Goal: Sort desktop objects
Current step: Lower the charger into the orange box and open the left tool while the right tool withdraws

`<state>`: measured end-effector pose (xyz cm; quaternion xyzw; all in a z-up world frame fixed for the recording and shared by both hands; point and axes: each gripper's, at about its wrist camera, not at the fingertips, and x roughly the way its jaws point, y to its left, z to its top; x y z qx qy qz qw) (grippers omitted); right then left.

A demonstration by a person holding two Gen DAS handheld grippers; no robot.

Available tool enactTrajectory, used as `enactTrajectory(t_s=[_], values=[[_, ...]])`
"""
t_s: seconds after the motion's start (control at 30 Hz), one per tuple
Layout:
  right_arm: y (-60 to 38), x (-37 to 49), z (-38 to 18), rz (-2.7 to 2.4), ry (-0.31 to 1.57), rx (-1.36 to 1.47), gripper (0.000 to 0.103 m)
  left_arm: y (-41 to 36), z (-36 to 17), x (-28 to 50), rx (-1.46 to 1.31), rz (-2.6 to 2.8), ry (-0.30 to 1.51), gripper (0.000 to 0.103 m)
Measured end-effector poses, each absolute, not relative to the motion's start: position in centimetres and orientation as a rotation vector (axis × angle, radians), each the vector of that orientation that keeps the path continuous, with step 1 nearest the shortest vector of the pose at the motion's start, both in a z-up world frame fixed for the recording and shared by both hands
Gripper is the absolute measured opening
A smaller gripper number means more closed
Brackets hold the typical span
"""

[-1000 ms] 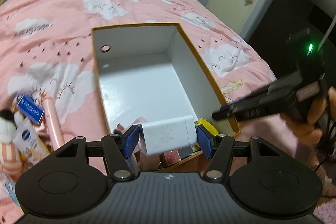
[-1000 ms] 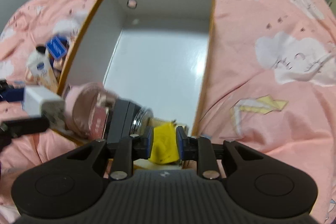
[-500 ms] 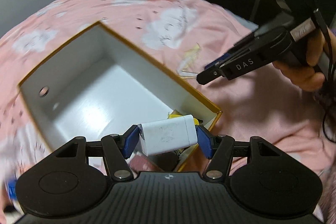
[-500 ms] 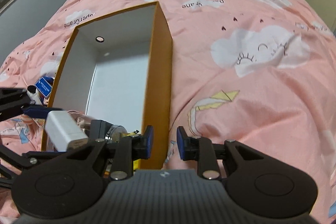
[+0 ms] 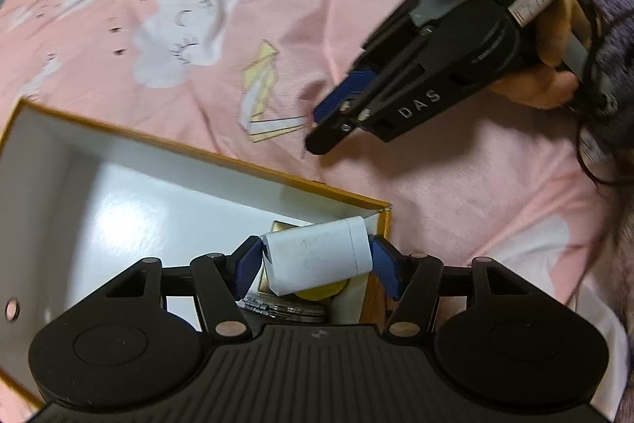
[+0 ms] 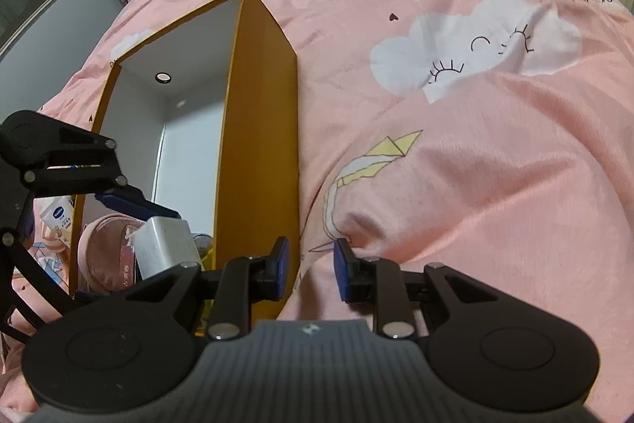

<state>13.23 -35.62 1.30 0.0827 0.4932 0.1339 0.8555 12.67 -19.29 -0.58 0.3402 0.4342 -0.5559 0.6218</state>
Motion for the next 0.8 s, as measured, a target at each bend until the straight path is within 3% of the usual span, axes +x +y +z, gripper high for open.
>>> enactTrajectory(t_s=[0.3,0.8], values=[[-35.4,13.2,1.1,0.294,1.035,0.182,0.028,-20.1,-1.9,14.4,0.784,-1.304,1.083,0.067],[-34.5,12.6,1.4,0.291,1.016,0.148,0.03,-17.7,-2.2,16.7,0.476,-1.142,1.3,0.064]])
